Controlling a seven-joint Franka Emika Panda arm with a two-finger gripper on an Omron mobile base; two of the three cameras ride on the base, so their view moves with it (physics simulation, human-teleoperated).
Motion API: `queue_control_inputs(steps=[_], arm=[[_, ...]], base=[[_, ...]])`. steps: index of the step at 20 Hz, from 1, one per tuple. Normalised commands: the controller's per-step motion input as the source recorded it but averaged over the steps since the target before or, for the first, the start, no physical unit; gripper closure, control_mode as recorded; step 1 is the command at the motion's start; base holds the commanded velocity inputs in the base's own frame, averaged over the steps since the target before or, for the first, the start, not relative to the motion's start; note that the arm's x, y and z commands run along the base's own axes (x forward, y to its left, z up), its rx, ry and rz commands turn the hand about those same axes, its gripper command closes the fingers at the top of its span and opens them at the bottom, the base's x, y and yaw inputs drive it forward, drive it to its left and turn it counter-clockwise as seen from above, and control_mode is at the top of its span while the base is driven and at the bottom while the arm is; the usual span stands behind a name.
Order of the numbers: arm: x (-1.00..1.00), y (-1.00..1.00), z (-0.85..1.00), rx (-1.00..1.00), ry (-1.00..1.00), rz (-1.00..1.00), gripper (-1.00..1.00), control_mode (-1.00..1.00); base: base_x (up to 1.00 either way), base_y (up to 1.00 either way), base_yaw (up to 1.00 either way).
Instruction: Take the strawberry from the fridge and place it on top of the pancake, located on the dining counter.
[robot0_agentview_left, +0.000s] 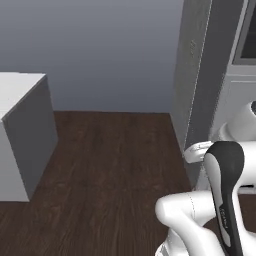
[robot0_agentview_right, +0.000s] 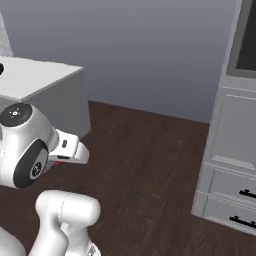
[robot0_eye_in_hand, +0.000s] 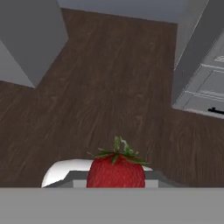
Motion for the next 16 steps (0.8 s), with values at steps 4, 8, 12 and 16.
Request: queue_control_inputs(steps=[4, 8, 12, 16], arm=[[0.0, 0.0, 0.0, 0.0, 0.0, 0.0, 1.0, 1.0], [0.0, 0.0, 0.0, 0.0, 0.0, 0.0, 1.0, 1.0], [0.0, 0.0, 0.0, 0.0, 0.0, 0.0, 1.0, 1.0], [0.0, 0.0, 0.0, 0.0, 0.0, 0.0, 1.0, 1.0]], base=[[0.68, 1.0, 0.17], [0.98, 0.94, -0.11], [1.0, 0.85, -0.34], [1.0, 0.7, -0.39]])
